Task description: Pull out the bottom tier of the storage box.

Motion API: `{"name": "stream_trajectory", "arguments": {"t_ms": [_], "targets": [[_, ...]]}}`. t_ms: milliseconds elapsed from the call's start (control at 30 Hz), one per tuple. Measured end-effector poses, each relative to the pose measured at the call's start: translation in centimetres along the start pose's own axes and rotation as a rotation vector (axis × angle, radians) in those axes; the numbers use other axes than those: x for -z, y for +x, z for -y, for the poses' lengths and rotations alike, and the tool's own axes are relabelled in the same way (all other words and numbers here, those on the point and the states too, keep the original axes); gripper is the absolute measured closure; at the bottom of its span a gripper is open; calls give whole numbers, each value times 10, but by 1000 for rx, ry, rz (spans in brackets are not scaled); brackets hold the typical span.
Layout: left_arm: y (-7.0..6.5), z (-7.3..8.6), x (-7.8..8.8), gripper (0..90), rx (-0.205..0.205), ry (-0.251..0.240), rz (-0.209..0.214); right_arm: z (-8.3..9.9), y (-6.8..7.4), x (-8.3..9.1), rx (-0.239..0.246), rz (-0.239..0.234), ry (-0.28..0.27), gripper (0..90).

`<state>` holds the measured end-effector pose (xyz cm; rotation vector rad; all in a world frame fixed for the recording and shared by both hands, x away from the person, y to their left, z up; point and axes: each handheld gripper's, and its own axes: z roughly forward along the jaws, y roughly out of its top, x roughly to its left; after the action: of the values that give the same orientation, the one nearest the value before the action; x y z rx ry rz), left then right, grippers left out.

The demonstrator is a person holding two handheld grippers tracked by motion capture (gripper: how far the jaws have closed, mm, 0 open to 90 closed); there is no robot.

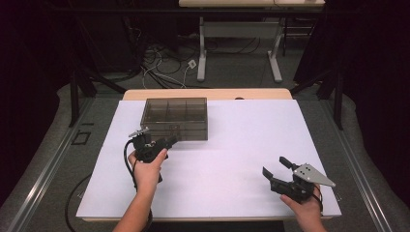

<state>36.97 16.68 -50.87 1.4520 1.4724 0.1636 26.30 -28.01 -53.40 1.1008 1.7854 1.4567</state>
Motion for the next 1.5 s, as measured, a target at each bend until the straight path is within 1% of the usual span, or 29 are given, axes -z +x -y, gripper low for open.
{"name": "stream_trajectory", "arguments": {"t_ms": [200,233,567,667,733,767,833,867,900,933,967,1000,1033,1100,1133,1167,1200,1267,1300,1333,1467,1500], "targets": [[1,0,-6,440,13,11,-5,0,-1,0,4,-4,3,228],[2,1,-9,444,28,12,0,0,-1,1,2,-2,5,228],[4,2,-21,471,37,37,-15,0,-2,1,-3,1,8,228],[3,2,-25,483,49,32,-22,-1,-2,1,-3,1,4,227],[4,2,-27,492,54,39,-26,-1,-2,1,-6,0,3,227],[4,3,-31,493,71,30,-28,-1,-2,1,-3,1,2,227],[4,4,-33,494,70,38,-34,-1,-2,1,-2,1,1,227],[5,4,-35,496,79,38,-36,-1,-2,2,-2,1,0,226],[5,4,-35,499,79,38,-36,-1,-2,2,-2,1,0,226],[5,5,-38,500,93,44,-38,-1,-2,2,-5,2,4,226],[6,6,-39,501,104,38,-35,-1,-3,2,-5,-2,2,226],[6,6,-39,501,104,38,-35,-1,-3,2,-5,-2,2,226],[7,6,-42,503,116,41,-32,-1,-3,2,-10,-2,0,226],[8,7,-45,503,121,48,-38,-1,-3,2,-9,-2,0,225],[8,8,-46,503,126,41,-41,-1,-3,2,-10,-1,-2,225],[8,8,-46,503,126,41,-41,-1,-3,2,-10,-1,-2,225],[9,7,-47,503,120,52,-47,-1,-3,2,-9,-3,-1,225],[10,8,-50,503,137,56,-48,-1,-3,2,-9,-2,1,225],[10,8,-51,503,150,50,-50,-1,-4,2,-9,-2,2,225],[10,8,-51,503,150,50,-50,-1,-4,2,-12,-6,1,225],[12,8,-56,501,176,62,-50,-1,-4,2,-15,-6,0,225],[12,8,-56,501,176,62,-50,-1,-4,2,-17,-6,0,225]]}}
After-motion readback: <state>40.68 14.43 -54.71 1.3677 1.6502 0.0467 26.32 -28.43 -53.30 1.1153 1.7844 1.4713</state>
